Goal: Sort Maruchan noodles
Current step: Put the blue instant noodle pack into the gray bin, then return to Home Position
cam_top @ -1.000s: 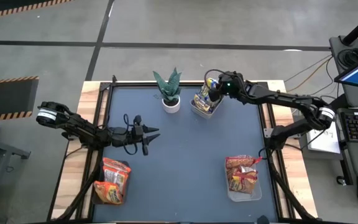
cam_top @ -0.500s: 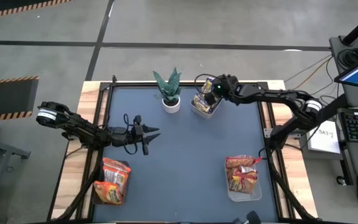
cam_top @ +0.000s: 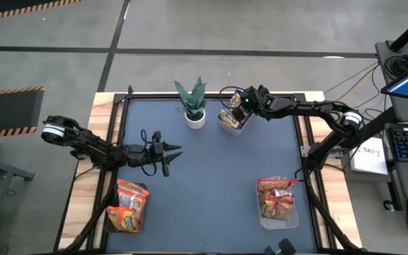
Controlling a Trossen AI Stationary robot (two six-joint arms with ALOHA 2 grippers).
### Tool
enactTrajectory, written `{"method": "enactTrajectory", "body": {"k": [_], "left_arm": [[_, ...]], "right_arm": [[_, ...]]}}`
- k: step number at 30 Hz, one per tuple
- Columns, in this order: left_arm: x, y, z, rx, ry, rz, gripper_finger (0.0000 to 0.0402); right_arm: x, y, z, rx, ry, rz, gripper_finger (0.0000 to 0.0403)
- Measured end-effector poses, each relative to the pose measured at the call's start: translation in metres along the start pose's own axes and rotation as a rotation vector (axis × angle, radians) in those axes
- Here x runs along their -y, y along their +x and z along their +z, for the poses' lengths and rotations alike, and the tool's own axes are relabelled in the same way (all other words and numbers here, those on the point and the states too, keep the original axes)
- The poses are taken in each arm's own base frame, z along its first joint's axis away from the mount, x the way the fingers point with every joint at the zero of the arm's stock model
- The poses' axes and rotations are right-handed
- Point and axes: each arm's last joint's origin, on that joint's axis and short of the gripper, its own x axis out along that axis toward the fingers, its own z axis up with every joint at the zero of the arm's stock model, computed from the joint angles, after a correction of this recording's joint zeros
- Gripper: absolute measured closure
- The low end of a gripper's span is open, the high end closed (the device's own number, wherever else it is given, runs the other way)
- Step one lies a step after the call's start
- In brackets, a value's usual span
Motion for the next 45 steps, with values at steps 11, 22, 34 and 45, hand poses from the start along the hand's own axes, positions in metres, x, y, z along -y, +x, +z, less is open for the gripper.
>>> {"method": "enactTrajectory", "body": {"k": [11,22,34,45], "left_arm": [[0.0,0.0,0.0,0.0,0.0,0.0,0.0312],[0.0,0.0,0.0,0.001,-0.004,0.0,0.0312],[0.013,0.022,0.037,0.111,-0.027,-0.046,0.0312],[0.017,0.022,0.085,-0.103,0.139,-0.079,0.032]], "right_arm": [[0.008,-0.029,0.018,0.038,0.008,0.024,0.039],[0.01,-0.11,0.015,0.147,0.018,0.12,0.039],[-0.035,-0.172,-0.063,0.303,-0.181,0.466,0.039],[-0.032,-0.194,-0.086,0.407,-0.294,0.774,0.039]]}}
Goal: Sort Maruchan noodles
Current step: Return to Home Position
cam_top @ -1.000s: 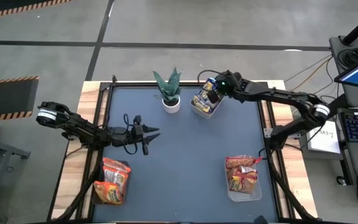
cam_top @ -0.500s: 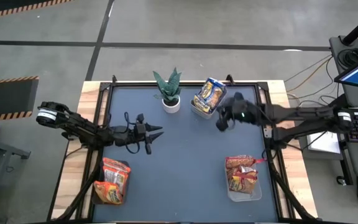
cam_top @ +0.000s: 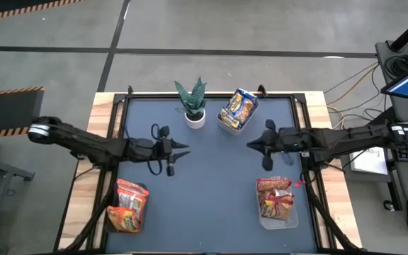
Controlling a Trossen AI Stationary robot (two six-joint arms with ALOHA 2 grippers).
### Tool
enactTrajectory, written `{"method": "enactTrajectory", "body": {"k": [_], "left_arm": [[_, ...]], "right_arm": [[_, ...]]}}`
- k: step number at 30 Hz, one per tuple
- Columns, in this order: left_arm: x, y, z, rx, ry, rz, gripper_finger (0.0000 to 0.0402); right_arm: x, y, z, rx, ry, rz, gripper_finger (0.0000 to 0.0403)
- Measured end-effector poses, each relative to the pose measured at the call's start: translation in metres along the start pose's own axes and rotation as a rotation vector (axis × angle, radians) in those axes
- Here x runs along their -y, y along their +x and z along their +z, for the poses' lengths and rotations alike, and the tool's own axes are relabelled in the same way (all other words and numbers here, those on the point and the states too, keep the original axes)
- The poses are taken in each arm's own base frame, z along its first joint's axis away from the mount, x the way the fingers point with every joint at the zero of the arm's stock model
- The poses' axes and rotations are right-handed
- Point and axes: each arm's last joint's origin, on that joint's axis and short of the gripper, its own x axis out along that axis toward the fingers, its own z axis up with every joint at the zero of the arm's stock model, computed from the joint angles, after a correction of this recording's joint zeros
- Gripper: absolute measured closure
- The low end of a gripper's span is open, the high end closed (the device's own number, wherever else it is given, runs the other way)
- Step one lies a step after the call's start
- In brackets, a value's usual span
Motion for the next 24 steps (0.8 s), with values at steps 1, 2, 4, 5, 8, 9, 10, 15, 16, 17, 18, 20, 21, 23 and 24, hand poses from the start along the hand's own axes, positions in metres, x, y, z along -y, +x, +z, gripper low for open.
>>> {"method": "enactTrajectory", "body": {"k": [1,2,4,5,8,9,10,15,16,17,18,20,21,23,24], "left_arm": [[-0.002,-0.006,0.004,-0.03,0.013,-0.002,0.0324],[-0.005,-0.012,0.007,-0.051,0.025,-0.003,0.0328],[-0.011,-0.027,0.012,-0.067,0.04,-0.002,0.034],[-0.014,-0.034,0.012,-0.059,0.042,0.001,0.0347],[-0.021,-0.056,0.007,0.015,0.014,0.009,0.0367],[-0.024,-0.063,0.003,0.04,0.0,0.012,0.0373],[-0.026,-0.069,0.0,0.06,-0.013,0.014,0.0379],[-0.035,-0.091,-0.02,0.163,-0.112,0.041,0.04],[-0.037,-0.094,-0.024,0.189,-0.13,0.044,0.04],[-0.037,-0.096,-0.027,0.204,-0.14,0.048,0.04],[-0.038,-0.098,-0.031,0.217,-0.149,0.05,0.04],[-0.04,-0.102,-0.036,0.239,-0.159,0.054,0.0401],[-0.04,-0.104,-0.039,0.25,-0.162,0.057,0.0401],[-0.041,-0.107,-0.041,0.273,-0.17,0.058,0.0401],[-0.042,-0.109,-0.042,0.285,-0.174,0.059,0.0401]], "right_arm": [[0.0,-0.004,0.0,0.036,-0.024,0.029,0.039],[0.0,-0.009,-0.002,0.064,-0.045,0.06,0.039],[0.001,-0.018,-0.007,0.11,-0.086,0.101,0.039],[0.002,-0.022,-0.011,0.129,-0.097,0.109,0.039],[0.006,-0.035,-0.022,0.202,-0.108,0.108,0.039],[0.007,-0.039,-0.026,0.223,-0.108,0.108,0.039],[0.009,-0.046,-0.028,0.273,-0.103,0.112,0.039],[0.015,-0.071,-0.045,0.433,-0.093,0.121,0.039],[0.016,-0.073,-0.049,0.452,-0.091,0.122,0.039],[0.016,-0.075,-0.052,0.469,-0.088,0.123,0.039],[0.017,-0.076,-0.056,0.486,-0.086,0.124,0.039],[0.018,-0.079,-0.062,0.52,-0.081,0.124,0.039],[0.019,-0.081,-0.065,0.538,-0.078,0.126,0.039],[0.02,-0.083,-0.07,0.562,-0.076,0.136,0.039],[0.019,-0.078,-0.075,0.534,-0.085,0.147,0.039]]}}
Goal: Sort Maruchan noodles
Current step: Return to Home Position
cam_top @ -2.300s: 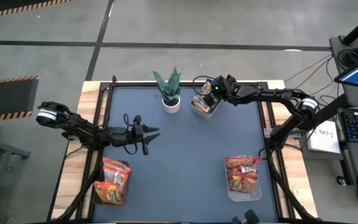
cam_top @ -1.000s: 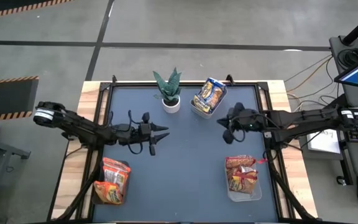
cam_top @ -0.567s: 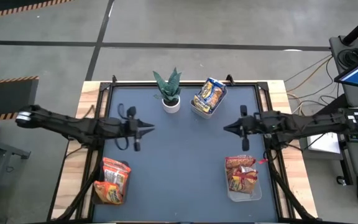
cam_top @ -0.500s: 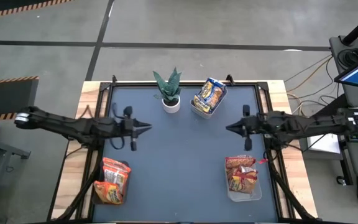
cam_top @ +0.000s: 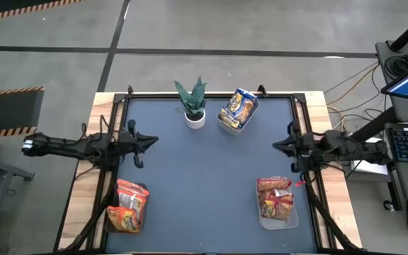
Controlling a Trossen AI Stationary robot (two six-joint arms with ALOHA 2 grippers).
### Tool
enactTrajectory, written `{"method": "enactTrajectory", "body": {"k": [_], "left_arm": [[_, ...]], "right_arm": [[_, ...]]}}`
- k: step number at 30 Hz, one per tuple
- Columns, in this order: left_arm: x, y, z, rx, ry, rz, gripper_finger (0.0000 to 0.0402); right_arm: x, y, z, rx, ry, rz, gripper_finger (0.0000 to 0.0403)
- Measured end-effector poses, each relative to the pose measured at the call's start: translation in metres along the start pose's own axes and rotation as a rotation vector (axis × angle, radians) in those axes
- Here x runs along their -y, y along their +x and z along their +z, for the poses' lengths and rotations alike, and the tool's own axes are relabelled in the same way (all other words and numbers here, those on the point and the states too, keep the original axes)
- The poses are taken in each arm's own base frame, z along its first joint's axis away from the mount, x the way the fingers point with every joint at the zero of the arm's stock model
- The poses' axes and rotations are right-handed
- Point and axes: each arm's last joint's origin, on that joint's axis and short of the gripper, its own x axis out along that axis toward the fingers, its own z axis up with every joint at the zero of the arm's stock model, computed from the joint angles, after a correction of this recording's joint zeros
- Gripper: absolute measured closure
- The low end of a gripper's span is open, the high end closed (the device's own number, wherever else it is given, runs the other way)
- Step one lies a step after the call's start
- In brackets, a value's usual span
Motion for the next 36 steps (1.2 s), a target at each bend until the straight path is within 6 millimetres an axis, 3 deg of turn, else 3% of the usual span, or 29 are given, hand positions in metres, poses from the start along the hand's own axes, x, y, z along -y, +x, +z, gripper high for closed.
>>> {"method": "enactTrajectory", "body": {"k": [13,19,23,32,36], "left_arm": [[-0.006,-0.014,-0.031,0.048,-0.059,0.012,0.0402],[-0.007,-0.018,-0.032,0.048,-0.092,-0.004,0.0402],[-0.007,-0.018,-0.034,0.028,-0.085,-0.001,0.0402],[-0.008,-0.018,-0.035,0.018,-0.075,0.004,0.0402],[-0.01,-0.018,-0.035,0.008,-0.062,0.09,0.0402]], "right_arm": [[-0.002,0.003,-0.01,-0.017,-0.032,0.061,0.039],[-0.004,0.006,-0.022,-0.015,-0.04,0.086,0.039],[-0.005,0.011,-0.044,0.008,-0.042,0.081,0.039],[-0.002,0.012,-0.043,0.035,-0.109,0.018,0.039],[-0.001,0.012,-0.045,0.012,-0.085,-0.026,0.039]]}}
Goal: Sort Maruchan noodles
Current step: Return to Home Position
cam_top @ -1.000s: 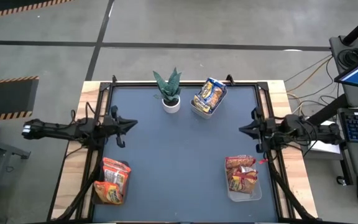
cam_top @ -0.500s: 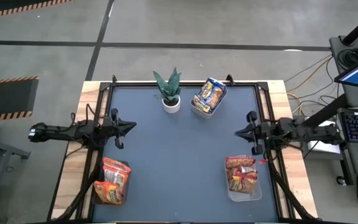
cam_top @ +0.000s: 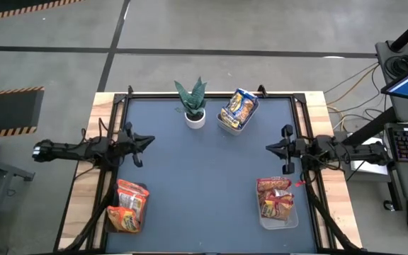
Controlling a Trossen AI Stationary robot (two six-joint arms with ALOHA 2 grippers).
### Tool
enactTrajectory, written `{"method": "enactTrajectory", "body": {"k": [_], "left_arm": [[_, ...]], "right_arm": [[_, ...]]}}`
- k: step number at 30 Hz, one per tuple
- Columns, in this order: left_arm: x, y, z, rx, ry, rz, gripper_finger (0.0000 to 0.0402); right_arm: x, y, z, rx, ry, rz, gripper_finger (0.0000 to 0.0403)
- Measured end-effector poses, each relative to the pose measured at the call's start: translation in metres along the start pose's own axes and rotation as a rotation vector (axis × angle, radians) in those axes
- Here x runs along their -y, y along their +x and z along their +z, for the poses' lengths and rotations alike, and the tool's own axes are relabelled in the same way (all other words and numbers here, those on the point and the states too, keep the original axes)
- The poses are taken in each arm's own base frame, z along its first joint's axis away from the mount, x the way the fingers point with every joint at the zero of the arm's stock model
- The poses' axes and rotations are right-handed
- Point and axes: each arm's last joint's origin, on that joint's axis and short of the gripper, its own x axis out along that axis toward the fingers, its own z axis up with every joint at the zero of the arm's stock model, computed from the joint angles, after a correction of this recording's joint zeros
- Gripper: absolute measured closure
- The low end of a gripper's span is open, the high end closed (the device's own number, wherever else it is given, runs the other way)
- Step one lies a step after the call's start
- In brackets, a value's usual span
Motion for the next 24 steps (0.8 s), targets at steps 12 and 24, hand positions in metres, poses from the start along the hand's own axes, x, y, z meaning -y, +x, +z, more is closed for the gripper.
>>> {"method": "enactTrajectory", "body": {"k": [12,24], "left_arm": [[-0.0005,0.0005,-0.0004,-0.005,-0.007,0.026,0.0402],[-0.0005,0.0005,-0.0003,-0.007,-0.007,0.026,0.0402]], "right_arm": [[0.0016,0.0008,-0.0079,-0.093,-0.01,-0.079,0.039],[0.0016,0.0008,-0.0078,-0.094,-0.01,-0.08,0.039]]}}
